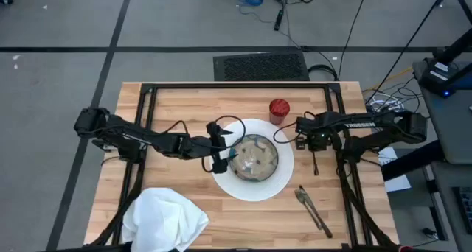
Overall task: Set table place
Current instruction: Move the spoon to the middle right of the table, then move the knife to the middle right of the table
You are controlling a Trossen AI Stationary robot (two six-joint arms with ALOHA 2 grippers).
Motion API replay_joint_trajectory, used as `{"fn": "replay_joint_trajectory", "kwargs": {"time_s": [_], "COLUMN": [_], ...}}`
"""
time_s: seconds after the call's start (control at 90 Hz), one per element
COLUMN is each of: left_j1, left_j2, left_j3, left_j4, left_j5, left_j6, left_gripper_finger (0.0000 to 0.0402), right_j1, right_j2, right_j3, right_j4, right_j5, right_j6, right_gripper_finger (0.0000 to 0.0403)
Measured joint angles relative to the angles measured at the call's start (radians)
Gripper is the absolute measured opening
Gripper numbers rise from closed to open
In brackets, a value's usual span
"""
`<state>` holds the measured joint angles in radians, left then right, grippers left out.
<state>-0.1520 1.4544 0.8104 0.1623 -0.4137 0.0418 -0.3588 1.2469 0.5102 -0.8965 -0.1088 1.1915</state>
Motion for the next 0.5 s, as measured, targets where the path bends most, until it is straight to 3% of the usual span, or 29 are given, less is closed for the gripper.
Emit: {"fn": "replay_joint_trajectory", "kwargs": {"time_s": [0.322, 0.5], "left_j1": [0.0, 0.0], "left_j2": [0.0, 0.0], "left_j3": [0.0, 0.0], "left_j4": [0.0, -0.001], "left_j5": [0.0, 0.0], "left_j6": [0.0, 0.0], "left_gripper_finger": [0.04, 0.04], "right_j1": [0.0, 0.03], "right_j2": [-0.008, -0.043], "right_j3": [0.004, 0.073], "right_j4": [-0.011, -0.051], "right_j5": [0.006, 0.013], "right_j6": [0.001, -0.008], "right_gripper_finger": [0.0075, 0.0088]}}
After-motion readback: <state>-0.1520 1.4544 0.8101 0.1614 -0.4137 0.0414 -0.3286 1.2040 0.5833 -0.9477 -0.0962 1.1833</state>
